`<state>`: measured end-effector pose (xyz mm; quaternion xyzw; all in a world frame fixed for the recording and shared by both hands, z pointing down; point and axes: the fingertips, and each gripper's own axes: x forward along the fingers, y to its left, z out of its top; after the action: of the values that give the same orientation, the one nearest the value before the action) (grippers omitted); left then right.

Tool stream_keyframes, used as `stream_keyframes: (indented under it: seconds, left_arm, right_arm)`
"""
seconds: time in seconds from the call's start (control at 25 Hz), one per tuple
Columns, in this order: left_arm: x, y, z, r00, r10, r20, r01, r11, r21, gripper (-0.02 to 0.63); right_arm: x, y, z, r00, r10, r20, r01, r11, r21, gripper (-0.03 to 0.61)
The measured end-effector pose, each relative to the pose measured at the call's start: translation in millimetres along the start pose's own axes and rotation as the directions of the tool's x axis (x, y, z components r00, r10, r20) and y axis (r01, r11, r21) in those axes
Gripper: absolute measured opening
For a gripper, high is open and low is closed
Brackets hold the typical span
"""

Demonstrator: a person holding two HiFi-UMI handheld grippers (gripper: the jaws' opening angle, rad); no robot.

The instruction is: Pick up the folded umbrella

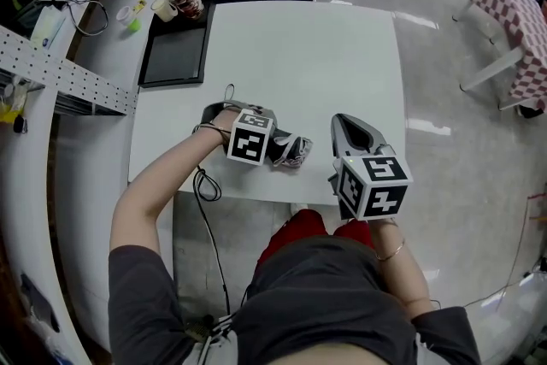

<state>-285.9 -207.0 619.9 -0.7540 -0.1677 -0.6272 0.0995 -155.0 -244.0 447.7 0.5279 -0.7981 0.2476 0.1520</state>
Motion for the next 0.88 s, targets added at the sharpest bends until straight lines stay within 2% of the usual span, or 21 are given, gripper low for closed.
stream_keyframes:
  seconds: [0.28, 0.64, 0.88]
  left_arm:
    - [-2, -3, -1, 1.0, 0.01, -0.001, -0.01, 1.0, -0.027, 0.239]
    - [-7, 4, 21, 0.998, 0.028, 0.053, -0.018, 0.984, -0.176, 0.229]
    - [-16, 14, 47, 0.994, 0.057, 0.094, -0.029, 0.961, -0.276, 0.229]
  right_arm:
    - [-3, 4, 1, 1.0, 0.002, 0.003, -0.002, 1.0, -0.006, 0.018]
    - [-11, 2, 2, 1.0, -0.007, 0.019, 0.007, 1.0, -0.005, 0.018]
    - [-23, -9, 3, 0.999, -0.02, 0.036, 0.019, 1.0, 0.005, 0.018]
